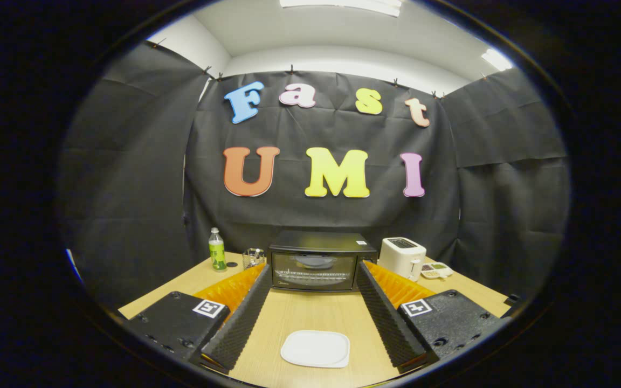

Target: Open the toaster oven, put the food inside, and close the toaster oven door.

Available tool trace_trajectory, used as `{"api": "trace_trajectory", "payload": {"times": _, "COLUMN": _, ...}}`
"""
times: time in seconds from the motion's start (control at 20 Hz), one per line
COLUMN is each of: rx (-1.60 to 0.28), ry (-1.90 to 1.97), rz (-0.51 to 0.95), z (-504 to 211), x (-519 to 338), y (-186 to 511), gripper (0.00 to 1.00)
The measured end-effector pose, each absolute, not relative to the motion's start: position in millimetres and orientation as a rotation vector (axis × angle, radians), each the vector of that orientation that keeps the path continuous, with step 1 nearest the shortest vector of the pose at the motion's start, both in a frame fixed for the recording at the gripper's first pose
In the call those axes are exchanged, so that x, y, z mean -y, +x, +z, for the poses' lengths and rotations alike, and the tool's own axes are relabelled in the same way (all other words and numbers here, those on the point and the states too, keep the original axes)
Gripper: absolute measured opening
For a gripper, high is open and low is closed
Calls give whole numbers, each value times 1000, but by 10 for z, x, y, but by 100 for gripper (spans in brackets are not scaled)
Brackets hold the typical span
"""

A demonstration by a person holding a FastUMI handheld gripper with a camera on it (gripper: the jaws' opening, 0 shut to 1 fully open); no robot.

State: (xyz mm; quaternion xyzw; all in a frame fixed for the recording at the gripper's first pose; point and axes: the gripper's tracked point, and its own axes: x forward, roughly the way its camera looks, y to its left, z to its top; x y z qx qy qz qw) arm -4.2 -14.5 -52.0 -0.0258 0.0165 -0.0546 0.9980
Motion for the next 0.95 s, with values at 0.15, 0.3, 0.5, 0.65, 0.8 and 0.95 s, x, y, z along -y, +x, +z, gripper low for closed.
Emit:
{"api": "trace_trajectory", "payload": {"times": 0.15, "rx": -41, "ry": -54, "rz": -122, "z": -523, "x": 187, "y": -15, "gripper": 100}}
{"api": "trace_trajectory", "payload": {"times": 0.3, "rx": -45, "ry": -60, "rz": -119, "z": -515, "x": 175, "y": -19, "gripper": 100}}
{"api": "trace_trajectory", "payload": {"times": 0.5, "rx": -43, "ry": -48, "rz": -98, "z": -530, "x": 120, "y": 7, "gripper": 100}}
{"api": "trace_trajectory", "payload": {"times": 0.65, "rx": -36, "ry": -48, "rz": -94, "z": -486, "x": 115, "y": 33, "gripper": 100}}
{"api": "trace_trajectory", "payload": {"times": 0.8, "rx": -38, "ry": -50, "rz": -91, "z": -511, "x": 118, "y": 54, "gripper": 100}}
{"api": "trace_trajectory", "payload": {"times": 0.95, "rx": -43, "ry": -47, "rz": -98, "z": -523, "x": 144, "y": 65, "gripper": 100}}
